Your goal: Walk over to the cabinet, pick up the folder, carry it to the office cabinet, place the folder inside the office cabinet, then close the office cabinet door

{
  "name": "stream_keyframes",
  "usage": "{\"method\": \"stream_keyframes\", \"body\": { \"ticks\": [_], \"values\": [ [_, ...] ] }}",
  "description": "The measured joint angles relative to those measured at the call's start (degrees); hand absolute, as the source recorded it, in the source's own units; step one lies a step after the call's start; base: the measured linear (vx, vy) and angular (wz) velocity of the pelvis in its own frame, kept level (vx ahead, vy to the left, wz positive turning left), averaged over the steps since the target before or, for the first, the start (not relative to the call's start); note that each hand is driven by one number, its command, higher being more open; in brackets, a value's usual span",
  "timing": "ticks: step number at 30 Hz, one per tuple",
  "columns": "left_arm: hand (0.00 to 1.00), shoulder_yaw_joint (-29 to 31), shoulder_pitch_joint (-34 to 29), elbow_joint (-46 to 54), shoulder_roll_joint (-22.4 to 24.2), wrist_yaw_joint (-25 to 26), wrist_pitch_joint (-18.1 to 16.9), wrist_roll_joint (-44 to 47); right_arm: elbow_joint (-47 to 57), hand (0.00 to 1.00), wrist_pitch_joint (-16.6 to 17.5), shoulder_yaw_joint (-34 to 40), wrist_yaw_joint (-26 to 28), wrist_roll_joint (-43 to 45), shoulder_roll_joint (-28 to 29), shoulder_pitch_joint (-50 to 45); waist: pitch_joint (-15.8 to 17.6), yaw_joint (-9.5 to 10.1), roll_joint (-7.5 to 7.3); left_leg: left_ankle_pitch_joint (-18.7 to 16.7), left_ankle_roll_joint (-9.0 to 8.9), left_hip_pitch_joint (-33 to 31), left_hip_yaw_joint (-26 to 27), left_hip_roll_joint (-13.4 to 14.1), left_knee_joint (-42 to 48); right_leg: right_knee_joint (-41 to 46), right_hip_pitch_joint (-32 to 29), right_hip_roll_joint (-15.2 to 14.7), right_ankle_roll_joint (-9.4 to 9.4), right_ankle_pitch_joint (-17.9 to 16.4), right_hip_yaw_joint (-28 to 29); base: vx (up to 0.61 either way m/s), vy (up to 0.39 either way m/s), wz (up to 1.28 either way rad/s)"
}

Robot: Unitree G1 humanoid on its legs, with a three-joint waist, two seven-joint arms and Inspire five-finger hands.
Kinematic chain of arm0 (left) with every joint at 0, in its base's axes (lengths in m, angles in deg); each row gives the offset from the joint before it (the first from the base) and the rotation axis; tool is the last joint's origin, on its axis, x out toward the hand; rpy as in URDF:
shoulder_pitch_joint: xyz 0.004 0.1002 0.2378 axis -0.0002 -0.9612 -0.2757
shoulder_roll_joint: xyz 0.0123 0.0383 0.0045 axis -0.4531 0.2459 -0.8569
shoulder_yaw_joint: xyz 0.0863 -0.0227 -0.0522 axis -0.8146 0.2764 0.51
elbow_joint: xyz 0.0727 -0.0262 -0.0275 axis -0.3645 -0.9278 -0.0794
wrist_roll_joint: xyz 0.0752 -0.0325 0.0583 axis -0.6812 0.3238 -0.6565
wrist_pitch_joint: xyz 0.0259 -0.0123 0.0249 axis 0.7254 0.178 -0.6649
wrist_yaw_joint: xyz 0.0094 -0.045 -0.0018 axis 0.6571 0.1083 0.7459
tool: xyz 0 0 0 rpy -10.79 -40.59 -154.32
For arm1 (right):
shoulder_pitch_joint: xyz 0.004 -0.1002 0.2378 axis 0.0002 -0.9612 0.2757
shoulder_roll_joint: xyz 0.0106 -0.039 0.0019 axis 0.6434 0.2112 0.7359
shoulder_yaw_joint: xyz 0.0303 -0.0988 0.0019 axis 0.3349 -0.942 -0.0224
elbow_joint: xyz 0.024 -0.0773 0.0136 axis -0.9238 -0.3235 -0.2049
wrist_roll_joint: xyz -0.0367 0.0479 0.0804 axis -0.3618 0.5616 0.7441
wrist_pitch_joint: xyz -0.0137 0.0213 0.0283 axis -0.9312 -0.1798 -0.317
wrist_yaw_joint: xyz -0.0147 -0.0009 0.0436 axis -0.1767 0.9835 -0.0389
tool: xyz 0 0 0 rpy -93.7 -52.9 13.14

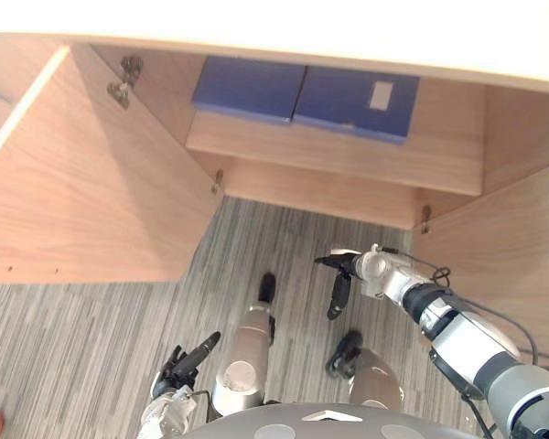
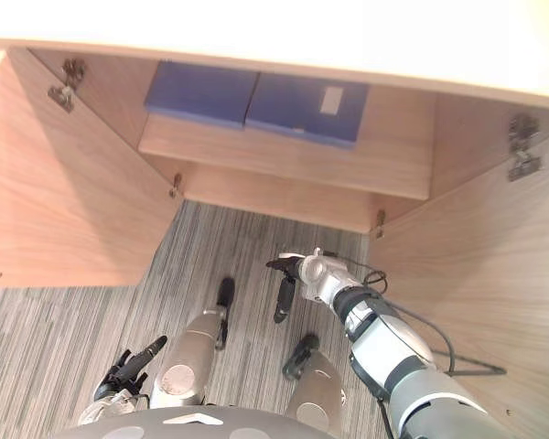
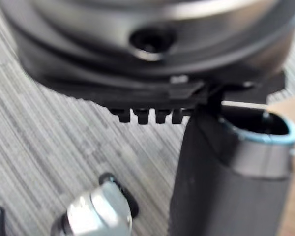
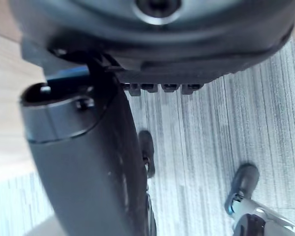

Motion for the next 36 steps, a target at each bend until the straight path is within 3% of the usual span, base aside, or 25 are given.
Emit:
{"method": "stream_keyframes", "body": {
  "ticks": [5,10,11,14,19,22,26,36],
  "values": [
    [1.0,-0.05,0.23,-2.73,0.55,1.46,-0.09,-0.03,-5.19,1.0,0.34,12.16,-5.79,1.7,3.49,-6.31,-5.15,-0.59,-0.48,0.52,-0.3,6.18,0.88,0.79,-4.07,-10.39,7.56,3.7,0.42,4.4,0.3,0.04,0.004,-0.13],
    [1.0,-0.02,0.67,-4.9,0.24,4.76,-0.03,-1.49,-11.05,1.0,0.31,29.77,-12.14,2.57,8.75,-13.7,-6.55,-1.83,-1.12,0.7,-0.27,9.85,2.27,0.89,-5.92,-17.83,12.64,5.35,0.7,8.23,1.5,0.01,0.009,-0.15],
    [1.0,-0.47,1.06,-5.03,0.28,5.67,-0.04,-2.76,-12.14,1.0,0.28,37.34,-14.46,5.23,10.83,-16.95,-6.82,-2.05,-1.15,0.72,-0.23,11.23,3.23,0.85,-6.53,-19.49,13.85,5.52,0.73,9.14,2.36,-0.01,0.026,-0.24],
    [1.0,-1.78,1.05,-5.5,-0.01,7.18,-0.04,-5.22,-12.39,1.0,0.3,48.89,-19.24,13.29,14.44,-23.79,-8.02,-3.76,-0.99,0.75,-0.18,13.49,4.84,0.7,-7.9,-21.45,15.4,5.59,0.91,10.39,3.57,-0.01,0.023,-0.26],
    [1.0,-7.15,2.37,-6.09,-0.88,10.42,-0.07,-11.54,-9.43,1.0,2.72,60.21,-25.81,26.0,16.95,-34.95,-10.36,-5.79,-0.39,0.5,-0.41,16.58,8.27,0.8,-9.95,-23.68,16.35,5.66,0.89,11.76,6.41,-0.02,0.019,-0.33],
    [1.0,-15.0,3.12,-6.89,-2.73,10.58,-0.15,-11.59,-8.53,1.0,2.79,64.42,-27.89,28.3,17.1,-38.06,-12.12,-6.8,-0.63,0.4,-0.46,17.46,9.34,0.78,-10.48,-24.32,16.59,5.67,0.75,12.11,7.52,-0.02,0.013,-0.2],
    [1.0,-19.84,4.67,-7.3,-1.69,9.18,-0.52,-14.06,-8.27,1.0,2.03,69.2,-29.1,28.15,17.76,-40.01,-12.73,-7.93,-0.99,0.32,-0.34,18.62,9.9,0.7,-11.22,-25.37,17.43,5.79,0.78,12.56,8.29,0.0,0.004,-0.11],
    [1.0,-21.06,4.67,-9.36,-1.98,9.17,-1.26,-14.08,-8.28,1.0,1.67,74.7,-29.1,25.93,18.85,-39.79,-12.84,-9.21,-1.21,-1.58,-0.44,20.07,11.62,0.97,-9.03,-26.09,18.66,6.1,0.73,13.14,11.53,0.04,-0.005,-0.14]
  ]
}}
